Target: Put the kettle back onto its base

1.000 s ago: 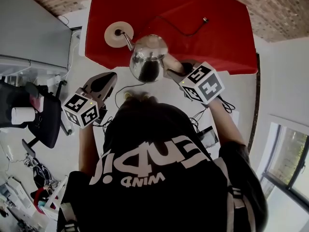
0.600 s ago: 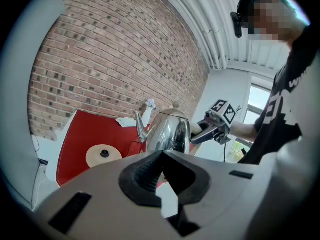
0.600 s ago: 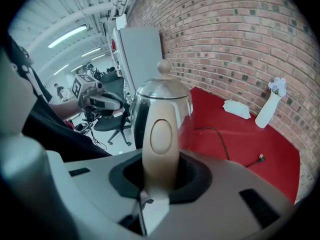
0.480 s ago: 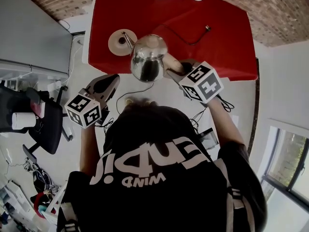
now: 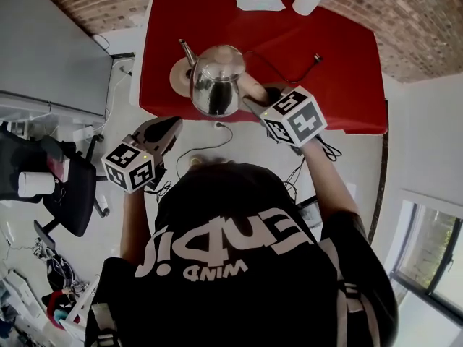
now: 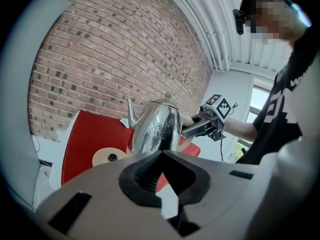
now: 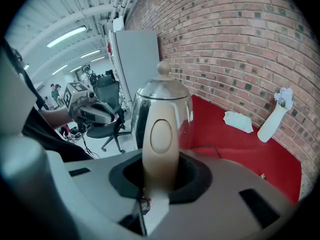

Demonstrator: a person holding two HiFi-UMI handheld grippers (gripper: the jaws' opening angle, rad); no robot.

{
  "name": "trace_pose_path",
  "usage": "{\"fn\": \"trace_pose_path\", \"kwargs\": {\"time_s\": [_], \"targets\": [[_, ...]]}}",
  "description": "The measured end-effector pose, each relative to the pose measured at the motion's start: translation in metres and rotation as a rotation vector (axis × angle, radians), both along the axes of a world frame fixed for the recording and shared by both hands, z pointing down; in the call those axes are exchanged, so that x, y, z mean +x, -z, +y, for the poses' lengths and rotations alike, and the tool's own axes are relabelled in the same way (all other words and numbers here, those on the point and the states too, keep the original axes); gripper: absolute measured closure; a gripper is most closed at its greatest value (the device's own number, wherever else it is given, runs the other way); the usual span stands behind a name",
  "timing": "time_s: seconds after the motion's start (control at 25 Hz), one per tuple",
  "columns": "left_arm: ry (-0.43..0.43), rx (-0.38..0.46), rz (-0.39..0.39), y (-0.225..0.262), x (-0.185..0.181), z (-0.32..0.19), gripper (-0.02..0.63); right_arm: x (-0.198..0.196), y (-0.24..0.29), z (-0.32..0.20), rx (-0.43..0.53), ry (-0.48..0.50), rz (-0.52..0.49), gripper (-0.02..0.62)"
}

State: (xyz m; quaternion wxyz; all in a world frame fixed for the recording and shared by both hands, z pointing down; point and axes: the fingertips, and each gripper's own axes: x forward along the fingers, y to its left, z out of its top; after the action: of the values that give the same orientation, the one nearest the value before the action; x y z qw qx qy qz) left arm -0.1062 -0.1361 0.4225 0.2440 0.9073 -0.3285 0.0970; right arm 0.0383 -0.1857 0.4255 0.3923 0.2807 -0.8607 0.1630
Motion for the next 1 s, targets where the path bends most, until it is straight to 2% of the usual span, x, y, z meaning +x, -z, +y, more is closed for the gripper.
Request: {"fn": "trace_pose_path", "kwargs": {"time_s": [0.52,1.0], "targets": [[0.037,-0.021,0.001,-0.010,-0.018,-0.028,0.597,-0.048,-0.012,-0.075,0.015,0.000,-0.033,0.508],[0.053,-0.035,0.001,-0.013,-0.024,-0.031,0.597,-0.072,-0.029,-0.105,0.000,-0.006,-0.032,0.508]]}}
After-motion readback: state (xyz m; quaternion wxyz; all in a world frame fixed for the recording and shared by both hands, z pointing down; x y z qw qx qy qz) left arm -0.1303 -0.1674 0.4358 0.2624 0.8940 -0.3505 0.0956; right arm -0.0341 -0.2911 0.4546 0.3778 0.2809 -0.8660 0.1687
